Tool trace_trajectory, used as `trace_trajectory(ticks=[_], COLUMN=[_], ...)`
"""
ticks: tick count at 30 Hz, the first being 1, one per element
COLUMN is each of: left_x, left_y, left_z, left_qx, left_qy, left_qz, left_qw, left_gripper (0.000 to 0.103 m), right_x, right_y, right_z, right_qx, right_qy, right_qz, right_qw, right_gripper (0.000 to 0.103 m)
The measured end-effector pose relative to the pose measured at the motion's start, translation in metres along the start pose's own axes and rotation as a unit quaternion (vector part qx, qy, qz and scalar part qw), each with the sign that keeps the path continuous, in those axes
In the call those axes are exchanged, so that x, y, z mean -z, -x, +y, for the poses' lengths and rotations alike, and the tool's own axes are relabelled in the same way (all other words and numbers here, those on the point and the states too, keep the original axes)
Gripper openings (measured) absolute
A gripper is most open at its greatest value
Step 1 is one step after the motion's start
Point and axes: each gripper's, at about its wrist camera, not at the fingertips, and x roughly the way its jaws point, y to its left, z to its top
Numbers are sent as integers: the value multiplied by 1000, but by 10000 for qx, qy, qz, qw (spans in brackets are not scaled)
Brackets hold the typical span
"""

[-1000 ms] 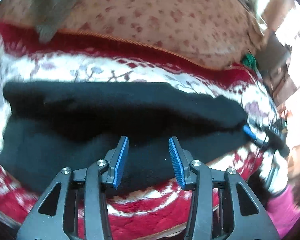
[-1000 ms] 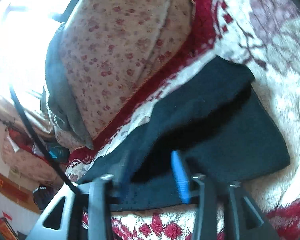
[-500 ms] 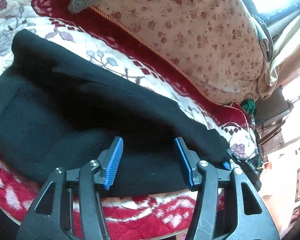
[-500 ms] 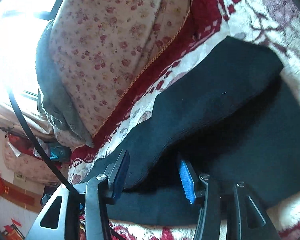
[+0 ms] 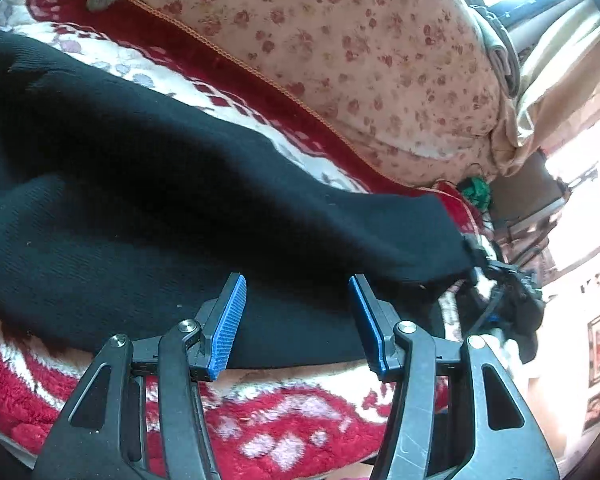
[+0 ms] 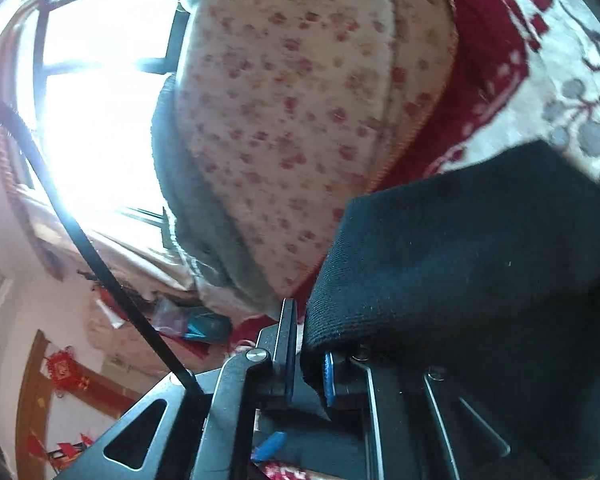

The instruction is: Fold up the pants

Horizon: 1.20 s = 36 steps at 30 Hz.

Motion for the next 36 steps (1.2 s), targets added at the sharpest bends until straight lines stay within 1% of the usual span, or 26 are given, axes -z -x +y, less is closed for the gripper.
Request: trace_trajectory(ticks=[2, 5, 7, 10, 12, 13, 16, 17, 21, 22, 23, 24, 25, 26, 28, 29, 30, 34, 36], left_x=[-3, -14, -25, -39, -47, -50, -59, -63, -80, -85, -91, -94, -97, -101, -105, -107, -109, -110, -108], left_y=[4, 19, 31, 46, 47, 46, 41, 38, 29, 26, 22, 21, 19, 22, 31, 37, 45, 73, 85], left_z=[12, 37, 54, 71, 83, 89, 104, 108, 111, 109, 105, 102, 97, 93, 86, 83, 80, 70, 70], left_qx=[-85, -353, -433, -595, -614, -623, -681, -650, -569, -576, -759, -931, -1012, -989, -886, -781, -598, -395, -371], left_qy=[183, 528, 747, 932, 1103, 1206, 1479, 1534, 1575, 1505, 1355, 1233, 1103, 995, 845, 835, 850, 826, 923], left_qz=[-106, -456, -707, -1035, -1078, -1072, -1145, -1154, -1155, -1139, -1043, -945, -884, -849, -794, -767, -696, -544, -406], left_qw=[9997, 9969, 9938, 9885, 9861, 9849, 9800, 9793, 9791, 9803, 9823, 9835, 9848, 9865, 9893, 9905, 9921, 9943, 9942], left_gripper=[52, 52, 52, 52, 57, 63, 64, 64, 64, 56, 23, 13, 13, 11, 10, 10, 10, 10, 10], right_x=[0, 4, 7, 15, 19, 20, 22, 22, 18, 17, 17, 17, 17, 17, 16, 16, 16, 16, 19], right_y=[5, 16, 20, 22, 21, 20, 19, 19, 19, 19, 19, 18, 18, 18, 18, 19, 20, 27, 33], right_z=[4, 9, 12, 9, 2, -3, -13, -15, -17, -18, -19, -21, -21, -21, -18, -15, -11, 11, 25], right_qx=[-48, -130, -133, -27, 25, 79, 145, 151, 203, 212, 215, 210, 207, 205, 174, 152, 110, -129, -240], right_qy=[29, 61, 118, 160, 88, 19, -145, -164, -110, -123, -141, -177, -195, -195, -125, -91, -43, 109, 230], right_qz=[-10, -32, 5, 130, 171, 183, 194, 192, 185, 173, 166, 154, 148, 151, 149, 155, 157, 151, 166], right_qw=[10000, 9999, 9998, 9998, 9998, 9998, 9996, 9996, 9996, 9996, 9995, 9995, 9995, 9995, 9997, 9997, 9998, 9997, 9993], right_gripper=[10, 10, 10, 10, 9, 10, 10, 10, 10, 9, 10, 9, 10, 10, 10, 10, 10, 9, 9])
